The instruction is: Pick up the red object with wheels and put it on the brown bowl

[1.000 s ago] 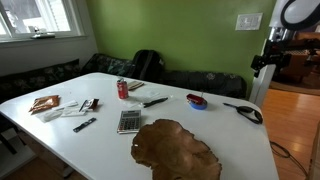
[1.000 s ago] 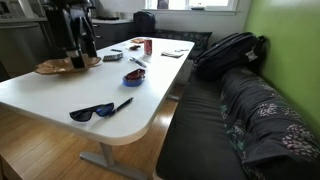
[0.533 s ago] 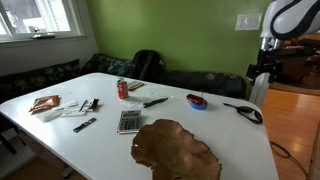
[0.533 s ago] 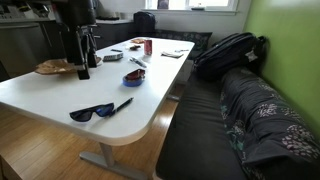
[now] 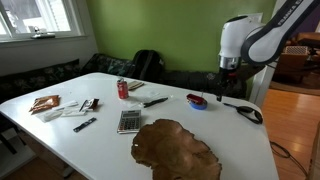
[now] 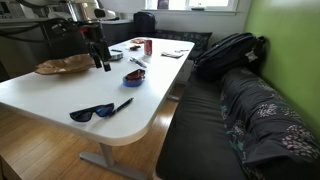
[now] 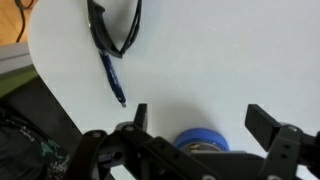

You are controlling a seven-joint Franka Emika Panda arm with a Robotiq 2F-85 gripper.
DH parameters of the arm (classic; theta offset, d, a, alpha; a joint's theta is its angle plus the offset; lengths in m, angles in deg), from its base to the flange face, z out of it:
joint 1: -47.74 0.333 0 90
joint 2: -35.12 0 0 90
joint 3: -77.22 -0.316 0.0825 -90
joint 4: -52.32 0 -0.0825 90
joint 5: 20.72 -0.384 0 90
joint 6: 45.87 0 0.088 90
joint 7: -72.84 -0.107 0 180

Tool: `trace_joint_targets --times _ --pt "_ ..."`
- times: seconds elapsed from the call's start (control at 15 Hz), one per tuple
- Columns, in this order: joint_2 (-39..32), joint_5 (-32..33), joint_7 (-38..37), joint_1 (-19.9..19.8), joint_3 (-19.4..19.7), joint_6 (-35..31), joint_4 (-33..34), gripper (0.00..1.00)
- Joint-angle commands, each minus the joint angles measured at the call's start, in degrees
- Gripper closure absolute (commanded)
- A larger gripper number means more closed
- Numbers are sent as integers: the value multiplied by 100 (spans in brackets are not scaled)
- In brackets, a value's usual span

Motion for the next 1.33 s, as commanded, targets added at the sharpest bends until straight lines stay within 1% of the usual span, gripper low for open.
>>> trace_joint_targets --times 0.0,0.27,0.33,0.4,0.47,0.53,0.67,0.73,0.8,0.87,0.93,1.0,1.07,1.27 --pt "-171 -52 35 298 286 -26 135 0" --pt "-136 -73 43 318 311 -24 135 0" --pt "-235 115 71 301 365 -406 108 0" --pt "-320 -166 526 188 257 -548 139 0" --pt "-513 -647 1257 -495 -533 -470 257 0" --pt "-595 -873 1612 -710 -789 -442 330 0" --pt "-933 -1407 2510 -1356 -1514 -244 689 0" --pt "-1064 -1599 2951 -1273 -1331 -214 890 0" --pt "-1082 -1770 3170 -931 -974 -241 1002 0" --pt "-1117 -1348 2921 -689 -599 -704 1082 0" --pt "-1212 -1151 2872 -539 -346 -1032 1205 0" --pt "-967 -1586 2995 -617 -560 -669 953 0" --pt "-1014 -1579 3001 -571 -449 -734 1040 0" --pt "-1017 -1602 3031 -519 -440 -728 1033 0"
